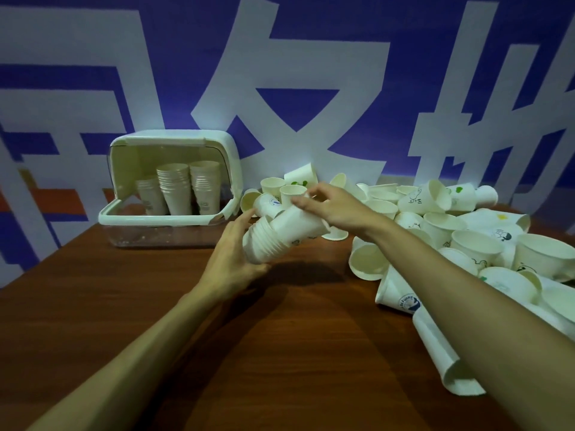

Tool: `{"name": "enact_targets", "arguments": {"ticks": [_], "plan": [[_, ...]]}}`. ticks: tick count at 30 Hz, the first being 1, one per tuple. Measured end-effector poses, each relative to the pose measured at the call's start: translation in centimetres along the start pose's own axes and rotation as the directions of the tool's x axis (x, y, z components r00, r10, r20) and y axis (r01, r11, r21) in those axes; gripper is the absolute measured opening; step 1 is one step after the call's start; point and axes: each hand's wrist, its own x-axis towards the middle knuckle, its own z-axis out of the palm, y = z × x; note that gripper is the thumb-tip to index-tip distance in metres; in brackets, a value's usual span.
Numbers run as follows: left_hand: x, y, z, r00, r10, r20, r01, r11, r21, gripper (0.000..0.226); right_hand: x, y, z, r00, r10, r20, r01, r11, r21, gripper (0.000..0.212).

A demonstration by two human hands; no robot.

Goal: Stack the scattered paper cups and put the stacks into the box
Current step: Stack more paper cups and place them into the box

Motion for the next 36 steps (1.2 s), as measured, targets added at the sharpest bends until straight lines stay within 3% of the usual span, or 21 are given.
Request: {"name": "enact_targets", "arguments": {"ticks": [4, 6, 8, 11, 14, 17, 20, 23, 25, 27, 29, 30, 36], "plan": [[-0.3, 1.0, 0.6, 0.999, 0.032, 0.037, -0.031, 0.999, -0.013, 0.101, -0.3, -1.5, 3.0, 0.977, -0.054, 0.207, 0.058, 0.998, -0.014, 0.072], [-0.2, 1.5, 0.8, 0.999, 0.028, 0.044, -0.027, 0.999, -0.018, 0.101, -0.2, -2.0, 3.1, 0.958, -0.095, 0.271, 0.102, 0.995, -0.012, 0.065], [-0.2, 1.7, 0.7, 0.997, 0.014, 0.073, -0.012, 1.000, -0.025, 0.102, -0.2, -1.7, 1.8, 0.979, -0.050, 0.197, 0.064, 0.996, -0.064, 0.058], [-0.4, 1.6, 0.4, 0.994, -0.021, 0.106, 0.024, 0.999, -0.027, 0.098, -0.5, 0.7, -1.5, 0.996, 0.004, 0.085, 0.029, 0.922, -0.385, 0.048], [-0.6, 2.0, 0.3, 0.997, -0.038, 0.074, 0.043, 0.996, -0.076, 0.090, -1.6, 3.6, -3.3, 0.989, 0.081, 0.123, 0.006, 0.811, -0.585, 0.059], [-0.8, 2.3, 0.4, 0.997, -0.060, 0.044, 0.066, 0.989, -0.133, 0.088, -1.8, 6.1, -1.8, 0.984, 0.101, 0.144, 0.017, 0.763, -0.646, 0.057], [-0.9, 2.1, 0.4, 0.997, -0.068, 0.036, 0.073, 0.983, -0.171, 0.089, -1.5, 7.2, 0.2, 0.999, 0.030, 0.036, 0.000, 0.772, -0.635, 0.044], [-1.2, 1.9, -0.2, 0.998, -0.059, 0.036, 0.064, 0.983, -0.172, 0.091, -1.1, 6.5, 0.4, 0.983, -0.065, -0.171, -0.043, 0.827, -0.561, 0.038], [-1.3, 1.5, -0.6, 0.999, -0.039, 0.033, 0.044, 0.984, -0.170, 0.094, -0.9, 4.9, -0.3, 0.924, -0.075, -0.375, -0.062, 0.938, -0.341, 0.032], [-1.4, 1.4, -0.9, 0.998, -0.036, 0.046, 0.044, 0.984, -0.175, 0.101, -0.7, 2.7, -1.1, 0.873, 0.067, -0.483, -0.062, 0.998, 0.026, 0.024], [-1.3, 1.2, -1.0, 0.998, -0.029, 0.059, 0.039, 0.984, -0.176, 0.107, -0.6, 0.7, -1.7, 0.890, 0.148, -0.432, -0.027, 0.961, 0.275, 0.021], [-1.3, 1.2, -1.0, 0.998, -0.030, 0.060, 0.040, 0.983, -0.180, 0.109, -0.6, -0.1, -1.7, 0.913, 0.139, -0.384, -0.017, 0.953, 0.303, 0.022], [-1.2, 0.7, -0.2, 0.999, -0.007, 0.054, 0.020, 0.969, -0.248, 0.112, 0.0, -2.4, 1.5, 0.994, 0.040, -0.099, -0.032, 0.996, 0.079, 0.026]]}}
